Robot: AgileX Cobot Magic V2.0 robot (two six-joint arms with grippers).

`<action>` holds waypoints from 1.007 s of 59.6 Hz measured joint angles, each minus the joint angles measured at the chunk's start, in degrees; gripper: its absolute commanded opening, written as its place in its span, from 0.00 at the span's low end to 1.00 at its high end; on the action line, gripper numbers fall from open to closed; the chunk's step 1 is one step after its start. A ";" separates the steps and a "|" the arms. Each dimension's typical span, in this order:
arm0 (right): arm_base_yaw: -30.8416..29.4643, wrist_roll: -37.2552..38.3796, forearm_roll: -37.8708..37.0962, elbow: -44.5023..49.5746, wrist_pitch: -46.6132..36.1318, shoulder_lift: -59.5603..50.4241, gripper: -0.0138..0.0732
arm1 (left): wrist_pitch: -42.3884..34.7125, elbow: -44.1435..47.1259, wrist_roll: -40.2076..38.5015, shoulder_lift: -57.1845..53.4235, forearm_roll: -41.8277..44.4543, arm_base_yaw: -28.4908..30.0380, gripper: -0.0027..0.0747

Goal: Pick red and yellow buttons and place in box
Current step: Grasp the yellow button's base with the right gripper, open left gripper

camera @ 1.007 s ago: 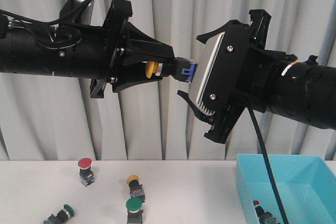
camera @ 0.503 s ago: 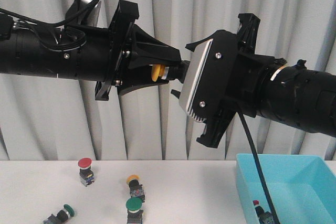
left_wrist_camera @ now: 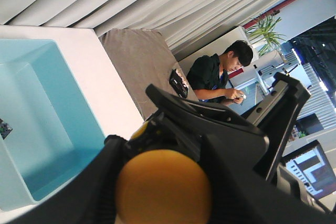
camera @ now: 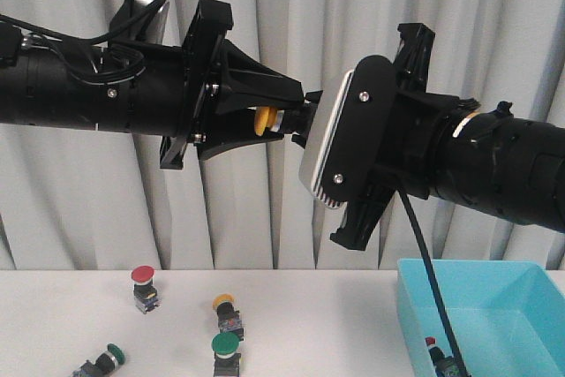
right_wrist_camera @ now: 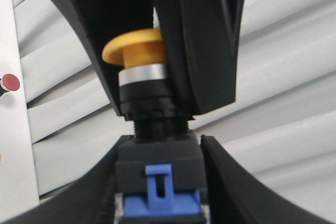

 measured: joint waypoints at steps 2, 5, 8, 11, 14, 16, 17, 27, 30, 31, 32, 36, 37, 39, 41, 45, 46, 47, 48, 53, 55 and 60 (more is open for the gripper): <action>0.00 0.00 -0.03 0.00 0.00 0.00 0.15 | 0.00 0.00 0.63 0.00 0.00 0.00 0.07; 0.00 -0.06 -0.20 0.00 0.00 0.00 0.15 | -0.05 0.00 1.52 0.00 -0.08 0.00 0.07; 0.00 -0.06 -0.20 0.00 0.00 0.00 0.15 | -0.05 0.00 2.25 0.00 -0.15 0.00 0.07; 0.00 -0.06 -0.20 0.00 0.00 0.00 0.15 | -0.17 0.00 2.75 0.00 -0.21 0.00 0.07; 0.00 -0.06 -0.20 0.00 -0.06 0.00 0.15 | -0.35 0.00 3.03 0.00 -0.21 0.00 0.07; 0.00 -0.06 -0.20 0.00 -0.06 0.00 0.15 | -0.40 0.00 3.20 0.00 -0.25 0.00 0.07; 0.00 -0.06 -0.20 0.00 -0.06 0.00 0.15 | -0.40 0.00 3.26 0.00 -0.25 0.00 0.07; 0.00 -0.06 -0.20 0.00 -0.29 0.00 0.15 | -0.64 0.00 5.00 0.00 -0.46 0.00 0.29; 0.00 -0.06 -0.20 0.00 -0.29 0.00 0.15 | -0.64 0.00 5.45 0.00 -0.48 0.00 0.38; 0.00 -0.06 -0.20 0.00 -0.29 0.00 0.15 | -0.64 0.00 5.64 0.00 -0.52 0.00 0.41; 0.00 -0.06 -0.20 0.00 -0.29 0.00 0.15 | -0.64 0.00 5.84 0.00 -0.59 0.00 0.45; 0.00 0.01 -0.12 0.00 -0.22 0.00 0.15 | -0.69 0.00 6.52 0.00 -0.70 0.00 0.59; 0.00 0.02 -0.12 0.00 -0.14 0.00 0.15 | -0.69 0.00 6.73 0.00 -0.70 0.00 0.62; 0.00 0.06 0.01 0.00 0.00 0.00 0.15 | -0.69 0.00 7.17 0.00 -0.70 0.00 0.70; 0.00 0.08 0.01 0.00 0.00 0.00 0.15 | -0.64 0.00 7.37 0.00 -0.70 0.00 0.76; 0.00 0.15 0.06 0.00 0.00 0.00 0.15 | -0.53 0.00 7.57 0.00 -0.70 0.00 0.88; 0.00 0.15 0.06 0.00 0.00 0.00 0.15 | -0.53 0.00 7.57 0.00 -0.70 0.00 0.89; 0.00 0.20 0.06 0.00 0.00 0.00 0.15 | -0.46 0.00 7.57 0.00 -0.70 0.00 0.91; 0.00 0.20 0.06 0.00 0.00 0.00 0.15 | -0.41 0.00 7.57 0.00 -0.70 0.00 0.93; 0.00 0.20 0.06 0.00 0.00 0.00 0.15 | -0.14 -0.04 7.57 0.00 -0.82 0.00 0.97; 0.00 0.20 0.12 0.00 0.00 0.00 0.15 | -0.09 -0.04 7.57 0.00 -0.81 0.00 0.97; 0.00 0.20 0.12 0.00 0.00 0.00 0.15 | -0.08 -0.04 7.57 0.00 -0.85 0.00 0.96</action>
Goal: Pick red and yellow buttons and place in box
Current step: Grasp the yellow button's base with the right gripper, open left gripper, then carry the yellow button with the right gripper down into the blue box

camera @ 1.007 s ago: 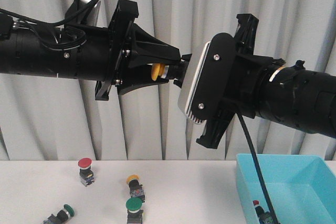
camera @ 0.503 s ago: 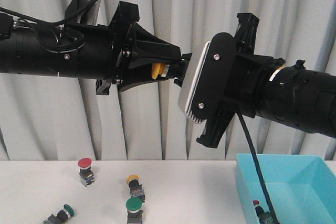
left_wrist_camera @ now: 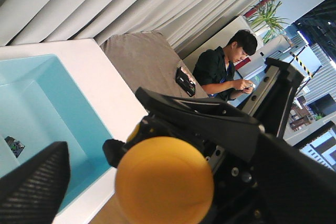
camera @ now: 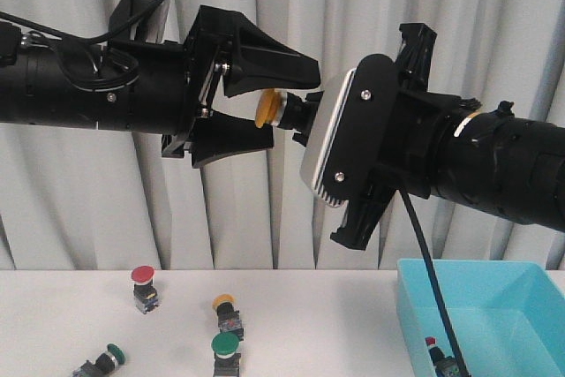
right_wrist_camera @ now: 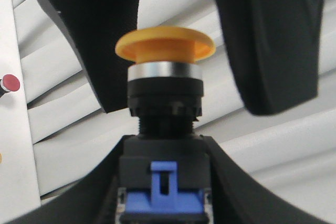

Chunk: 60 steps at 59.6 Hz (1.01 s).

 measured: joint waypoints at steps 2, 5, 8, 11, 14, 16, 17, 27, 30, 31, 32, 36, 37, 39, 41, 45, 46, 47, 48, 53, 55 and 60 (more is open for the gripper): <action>0.00 0.00 0.06 0.00 0.00 0.00 0.15 | 0.00 0.00 0.00 0.00 0.00 0.00 0.95; 0.00 0.06 0.18 0.00 0.00 0.00 0.15 | 0.00 0.00 0.00 0.00 0.00 0.00 0.94; 0.00 0.44 0.32 0.00 0.00 0.00 0.15 | 0.00 0.00 0.00 0.00 0.00 0.00 0.92; 0.00 1.20 0.39 0.00 0.00 0.00 0.15 | 0.00 0.00 0.12 0.00 0.00 0.00 0.90; 0.00 2.16 0.39 0.00 0.00 0.00 0.15 | 0.05 0.00 0.43 0.00 0.00 0.00 0.87; 0.00 2.78 0.39 0.00 0.00 0.00 0.15 | 0.05 0.00 0.82 0.00 0.00 0.00 0.85; -0.07 3.15 0.39 0.00 0.00 0.00 0.15 | 0.05 0.00 0.98 0.00 0.00 0.00 0.84; -2.60 5.69 0.34 0.00 0.63 0.00 0.16 | 0.93 0.00 1.74 -0.12 0.00 0.19 0.73; -3.85 6.00 0.34 0.00 1.44 0.00 0.16 | 1.19 0.00 1.74 -0.41 0.00 0.57 0.70; -4.52 6.22 0.27 0.00 1.78 0.00 0.16 | 1.19 0.00 1.74 -0.55 0.00 0.72 0.70; -4.98 6.39 0.27 0.00 2.06 0.00 0.16 | 1.19 0.00 1.74 -0.69 0.00 0.90 0.69; -7.38 7.79 0.13 0.00 3.21 0.00 0.16 | 1.14 0.00 1.78 -1.58 -0.07 2.08 0.66; -7.86 8.19 0.08 0.00 3.41 0.00 0.16 | 1.14 0.00 1.90 -1.98 -0.12 2.55 0.66; -9.16 9.20 0.09 0.00 3.92 0.00 0.16 | 1.09 0.00 2.25 -2.71 -0.12 3.22 0.65; -10.23 10.22 0.03 0.00 4.32 0.00 0.16 | 1.10 0.00 2.91 -3.47 -0.19 4.12 0.64; -13.03 13.16 -0.47 0.00 5.33 0.00 0.17 | 1.10 0.00 4.68 -4.95 -0.05 5.91 0.62; -13.60 13.88 -0.58 0.00 5.59 0.00 0.17 | 1.15 0.00 5.20 -5.47 0.28 6.44 0.62; -14.47 14.67 -0.64 0.00 5.67 0.00 0.17 | 1.15 0.00 5.59 -5.82 0.58 6.77 0.61; -15.03 15.93 -0.79 0.00 5.91 0.00 0.17 | 1.15 0.00 6.10 -6.36 1.21 7.26 0.60; -18.48 22.19 -1.05 0.00 6.11 0.00 0.17 | 1.54 -0.07 8.16 -8.69 5.63 8.77 0.51; -19.64 25.21 -1.06 0.00 6.13 0.00 0.17 | 1.80 -0.07 8.90 -9.62 8.52 9.13 0.44; -22.03 32.83 -1.14 0.00 6.55 0.00 0.17 | 2.65 -0.09 9.94 -11.70 18.04 9.35 0.21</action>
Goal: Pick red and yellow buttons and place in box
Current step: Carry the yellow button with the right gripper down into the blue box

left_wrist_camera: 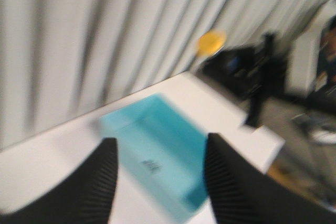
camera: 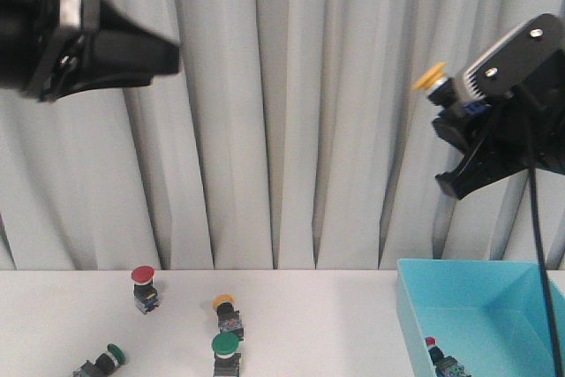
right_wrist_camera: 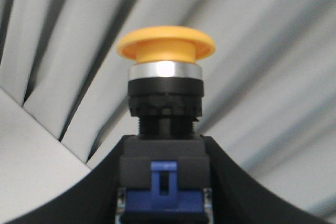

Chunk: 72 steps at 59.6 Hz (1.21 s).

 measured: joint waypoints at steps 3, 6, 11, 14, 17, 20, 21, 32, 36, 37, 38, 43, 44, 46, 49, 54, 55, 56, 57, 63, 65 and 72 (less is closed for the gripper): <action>-1.33 3.35 -0.05 0.00 0.48 0.00 0.17 | 0.88 0.00 0.08 -0.93 6.39 0.00 0.06; -2.31 6.23 -0.19 0.00 1.21 0.00 0.17 | 2.10 0.00 -1.01 -1.56 13.40 0.00 0.02; -3.87 8.60 -0.76 0.00 3.10 -0.20 0.17 | 3.96 0.00 -4.33 -1.67 22.12 0.00 0.03; -4.65 9.27 -1.19 0.00 4.16 -0.42 0.17 | 4.85 0.00 -6.01 -1.59 25.44 0.19 0.03; -5.66 10.38 -1.67 0.00 4.87 -0.64 0.17 | 5.26 0.00 -7.01 -1.48 27.38 0.27 0.03; -6.73 12.55 -2.01 0.00 5.54 -0.65 0.17 | 5.63 0.00 -7.39 -1.48 27.69 0.27 0.03; -7.24 13.75 -2.15 0.00 5.72 -0.65 0.17 | 5.85 0.00 -7.44 -1.54 27.75 0.27 0.03; -13.14 28.01 -4.62 0.00 9.36 1.78 0.17 | 11.13 0.00 -6.78 -1.54 28.28 0.27 0.03; -14.60 31.79 -6.44 0.00 11.18 3.87 0.17 | 11.78 0.00 -6.13 -1.59 28.35 0.27 0.03; -14.97 32.41 -6.91 0.00 11.57 4.42 0.17 | 11.85 0.00 -6.06 -1.59 28.35 0.27 0.03; -15.16 33.25 -7.71 0.00 12.16 5.28 0.17 | 11.90 0.00 -5.99 -1.59 28.35 0.27 0.03; -15.62 35.64 -10.85 0.00 13.99 9.10 0.17 | 11.95 0.00 -5.89 -1.59 28.35 0.27 0.03; -15.62 36.02 -11.32 0.00 14.34 9.78 0.17 | 11.95 0.06 -5.89 -1.59 28.35 0.27 0.03; -15.62 36.38 -12.09 0.00 14.79 11.47 0.17 | 11.95 0.28 -5.89 -1.64 28.35 0.27 0.03; -15.62 36.71 -12.70 0.00 14.86 13.86 0.17 | 11.95 0.96 -5.89 -1.64 28.35 0.27 0.03; -15.62 37.03 -13.05 0.00 14.73 17.54 0.17 | 11.90 3.15 -5.55 -1.64 28.35 0.27 0.03; -15.62 37.10 -13.05 0.00 14.51 18.54 0.17 | 11.90 3.64 -5.41 -1.64 28.35 0.27 0.03; -15.62 37.10 -13.05 0.00 14.45 19.22 0.17 | 11.90 4.15 -5.24 -1.64 28.35 0.27 0.03; -15.62 37.10 -13.10 0.00 14.34 19.89 0.17 | 11.90 4.92 -5.00 -1.64 28.35 0.27 0.03; -15.62 37.10 -13.38 0.00 14.09 24.50 0.17 | 11.85 8.17 -3.32 -1.64 28.47 0.27 0.03; -15.62 37.10 -13.54 0.00 14.02 25.78 0.17 | 11.69 9.20 -2.84 -1.64 28.52 0.27 0.03; -15.62 37.14 -14.58 0.00 13.88 30.57 0.17 | 10.43 10.92 -1.51 -1.59 28.78 0.27 0.03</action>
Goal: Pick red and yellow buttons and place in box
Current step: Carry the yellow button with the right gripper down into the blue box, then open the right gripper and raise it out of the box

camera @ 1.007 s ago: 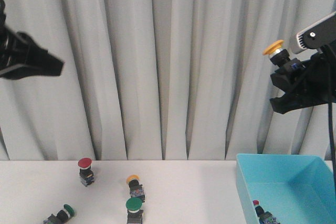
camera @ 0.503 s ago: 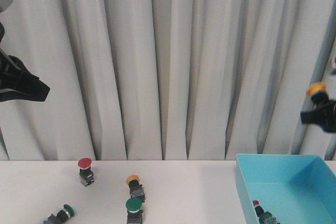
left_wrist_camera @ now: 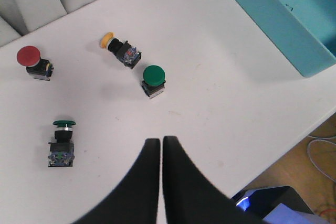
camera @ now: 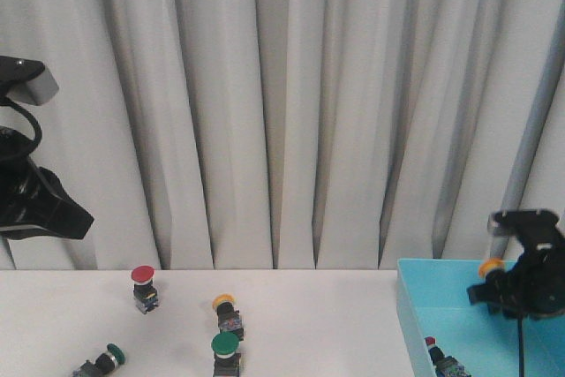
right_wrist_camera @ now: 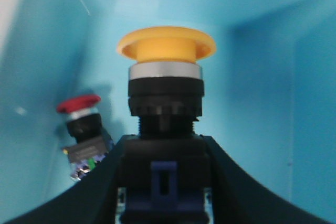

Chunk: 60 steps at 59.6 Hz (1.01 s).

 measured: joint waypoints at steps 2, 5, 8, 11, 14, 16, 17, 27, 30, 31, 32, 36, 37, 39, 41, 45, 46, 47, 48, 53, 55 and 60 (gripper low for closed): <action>0.00 0.00 -0.13 0.00 0.00 1.10 0.17 | -0.19 0.14 0.28 0.00 0.13 0.00 0.03; 0.00 0.00 -0.56 0.00 -0.04 2.89 0.17 | -0.35 0.22 0.57 0.00 0.32 0.00 0.03; 0.00 0.00 -0.95 0.00 -0.07 4.30 0.17 | -0.49 0.22 0.63 0.00 0.62 0.00 0.03; 0.00 0.00 -1.39 0.00 -0.07 5.75 0.17 | -0.48 0.22 0.73 0.00 0.86 0.00 0.03; 0.00 0.00 -1.76 0.00 -0.07 6.85 0.17 | -0.48 0.22 0.73 0.00 1.07 0.00 0.03; 0.00 0.00 -2.06 0.00 -0.07 7.54 0.17 | -0.48 0.22 0.73 0.00 1.18 0.00 0.03; 0.00 0.00 -2.32 0.00 0.00 8.02 0.17 | -0.48 0.22 0.73 0.00 1.18 0.00 0.03; 0.00 0.13 -3.09 0.00 0.27 10.18 0.17 | -0.48 0.22 0.73 0.00 1.20 0.00 0.03; 0.00 0.17 -3.15 0.00 0.29 10.48 0.17 | -0.48 0.22 0.73 0.00 1.20 0.00 0.03; 0.00 0.17 -3.15 0.00 0.37 10.55 0.17 | -0.48 0.22 0.73 0.00 1.20 0.00 0.03; 0.00 0.17 -3.15 0.00 0.36 10.55 0.18 | -0.48 0.22 0.73 0.00 1.20 0.00 0.03; 0.00 0.17 -3.22 0.00 0.52 10.74 0.19 | -0.48 0.22 0.73 0.00 1.20 0.00 0.03; 0.00 0.17 -3.22 0.00 0.52 10.74 0.19 | -0.48 0.22 0.73 0.00 1.20 0.00 0.03; 0.00 0.18 -3.29 0.00 0.52 10.74 0.20 | -0.48 0.22 0.73 0.00 1.20 0.00 0.03; 0.00 0.23 -3.29 0.00 0.70 10.74 0.21 | -0.48 0.22 0.73 0.00 1.20 0.00 0.03; 0.00 0.34 -3.36 0.00 0.70 10.79 0.24 | -0.48 0.22 0.73 0.00 1.20 0.00 0.03; 0.00 0.34 -3.36 0.00 0.70 10.79 0.25 | -0.48 0.22 0.73 0.00 1.20 0.00 0.03; 0.00 0.34 -3.36 0.00 0.70 10.79 0.26 | -0.48 0.22 0.73 0.00 1.20 0.00 0.03; 0.00 0.34 -3.36 0.00 0.80 10.79 0.27 | -0.48 0.22 0.73 0.00 1.20 0.00 0.03; 0.00 0.36 -3.41 0.00 1.17 10.79 0.33 | -0.48 0.22 0.73 0.00 1.20 0.00 0.03; 0.00 0.42 -3.41 0.00 1.33 10.79 0.36 | -0.48 0.22 0.73 0.00 1.20 0.00 0.03; 0.00 0.41 -3.73 0.00 1.74 10.79 0.44 | -0.48 0.22 0.73 0.00 1.20 0.00 0.03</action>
